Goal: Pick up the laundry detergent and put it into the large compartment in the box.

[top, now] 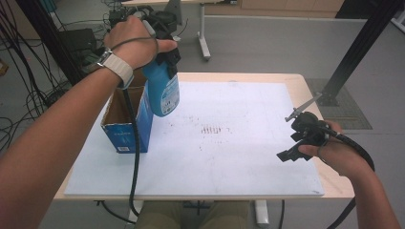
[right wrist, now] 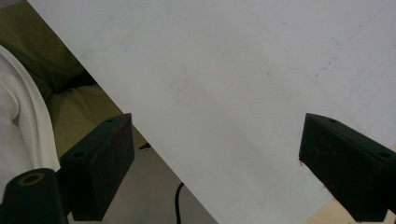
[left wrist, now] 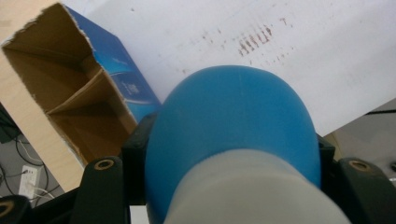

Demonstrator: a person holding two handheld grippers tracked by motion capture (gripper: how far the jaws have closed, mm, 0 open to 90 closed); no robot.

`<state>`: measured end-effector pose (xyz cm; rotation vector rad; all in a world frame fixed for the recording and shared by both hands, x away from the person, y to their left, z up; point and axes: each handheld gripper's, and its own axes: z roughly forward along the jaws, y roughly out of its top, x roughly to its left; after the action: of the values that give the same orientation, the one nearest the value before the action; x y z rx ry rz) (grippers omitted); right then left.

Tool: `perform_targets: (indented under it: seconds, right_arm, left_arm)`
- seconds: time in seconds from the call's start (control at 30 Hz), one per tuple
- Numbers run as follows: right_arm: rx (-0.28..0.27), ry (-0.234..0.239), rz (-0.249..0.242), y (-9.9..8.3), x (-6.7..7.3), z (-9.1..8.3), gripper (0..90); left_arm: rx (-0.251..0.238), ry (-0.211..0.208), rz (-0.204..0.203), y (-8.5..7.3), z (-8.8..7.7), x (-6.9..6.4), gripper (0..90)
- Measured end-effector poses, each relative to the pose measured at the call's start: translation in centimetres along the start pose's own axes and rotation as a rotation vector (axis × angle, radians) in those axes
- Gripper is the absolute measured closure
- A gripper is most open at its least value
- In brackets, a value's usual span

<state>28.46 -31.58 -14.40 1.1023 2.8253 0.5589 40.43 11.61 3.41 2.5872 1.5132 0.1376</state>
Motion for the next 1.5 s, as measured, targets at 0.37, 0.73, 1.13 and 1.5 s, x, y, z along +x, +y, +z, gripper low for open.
perform_targets:
  seconds: [0.37,0.73,1.13,1.5]
  right_arm:
    - [-0.001,0.009,-0.032,1.2,-0.3,0.3,10.5]
    - [-0.002,0.021,-0.056,2.2,-0.7,0.7,10.6]
    - [-0.001,0.025,-0.066,2.9,-0.9,0.8,10.5]
    - [0.002,0.028,-0.075,3.3,-1.0,0.9,10.5]
  left_arm:
    - [-0.004,0.012,-0.114,-0.9,-1.1,2.2,39.1]
    - [0.011,0.021,-0.198,-1.5,-1.9,4.4,39.1]
    - [0.003,0.035,-0.272,-2.3,-2.5,6.0,39.1]
    - [0.009,0.049,-0.322,-2.5,-2.5,7.0,39.0]
